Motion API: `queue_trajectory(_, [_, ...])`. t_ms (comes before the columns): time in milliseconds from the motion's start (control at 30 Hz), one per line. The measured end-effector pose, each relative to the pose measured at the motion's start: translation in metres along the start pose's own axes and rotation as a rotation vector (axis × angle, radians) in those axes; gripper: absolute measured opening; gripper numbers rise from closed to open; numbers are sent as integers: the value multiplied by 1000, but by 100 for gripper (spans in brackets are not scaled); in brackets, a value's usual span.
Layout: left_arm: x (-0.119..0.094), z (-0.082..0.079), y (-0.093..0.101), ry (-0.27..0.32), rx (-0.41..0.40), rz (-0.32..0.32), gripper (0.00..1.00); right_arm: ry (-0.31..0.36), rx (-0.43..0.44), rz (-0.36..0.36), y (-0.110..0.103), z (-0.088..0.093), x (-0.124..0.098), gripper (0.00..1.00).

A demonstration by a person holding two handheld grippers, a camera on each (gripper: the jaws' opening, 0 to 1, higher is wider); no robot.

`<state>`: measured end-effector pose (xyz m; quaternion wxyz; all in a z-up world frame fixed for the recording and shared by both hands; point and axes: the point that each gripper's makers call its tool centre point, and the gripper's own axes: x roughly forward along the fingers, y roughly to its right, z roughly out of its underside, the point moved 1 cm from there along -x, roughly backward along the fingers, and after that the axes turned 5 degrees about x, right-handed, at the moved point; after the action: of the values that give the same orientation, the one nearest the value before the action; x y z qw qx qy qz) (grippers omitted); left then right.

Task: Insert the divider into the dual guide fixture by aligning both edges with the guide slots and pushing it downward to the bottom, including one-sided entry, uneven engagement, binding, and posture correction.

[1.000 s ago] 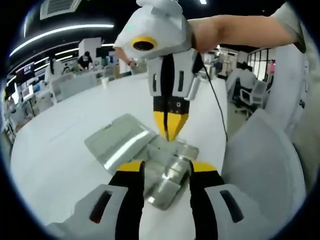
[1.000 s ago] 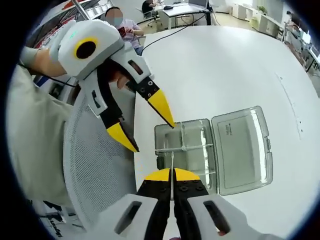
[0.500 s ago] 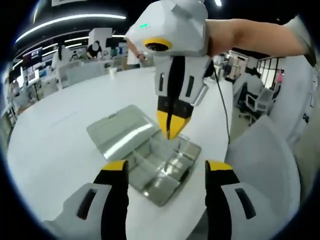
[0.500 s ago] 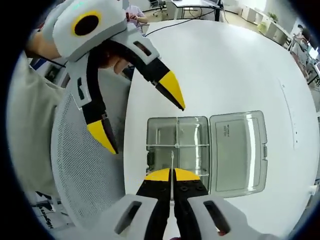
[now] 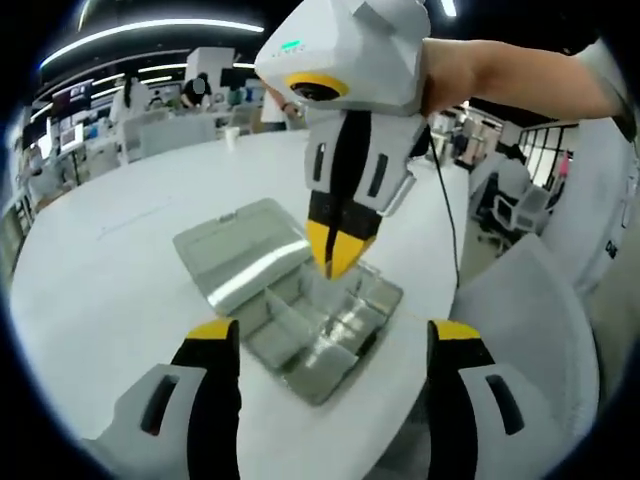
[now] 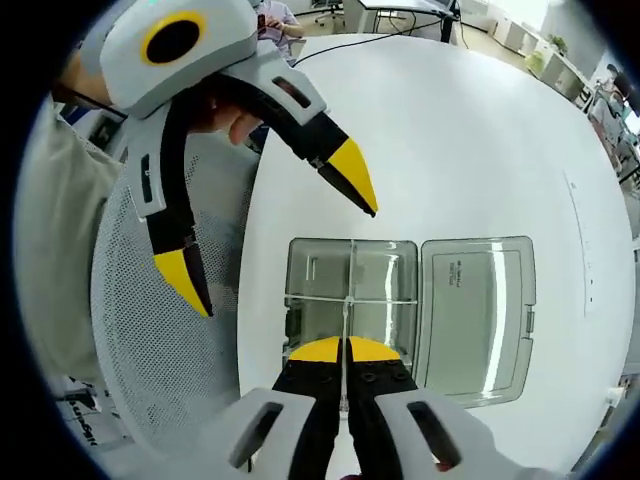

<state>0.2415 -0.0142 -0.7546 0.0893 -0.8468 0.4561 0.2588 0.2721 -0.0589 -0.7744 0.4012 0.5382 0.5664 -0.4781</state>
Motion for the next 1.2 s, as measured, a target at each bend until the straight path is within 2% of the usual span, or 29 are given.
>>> queue_trajectory(567, [1, 3, -8, 4, -24, -10, 74, -29, -30, -5, -1, 0, 7, 0])
queue_trajectory(1200, [2, 4, -6, -3, -26, -5, 74, -40, -43, 3, 0, 2, 8, 0])
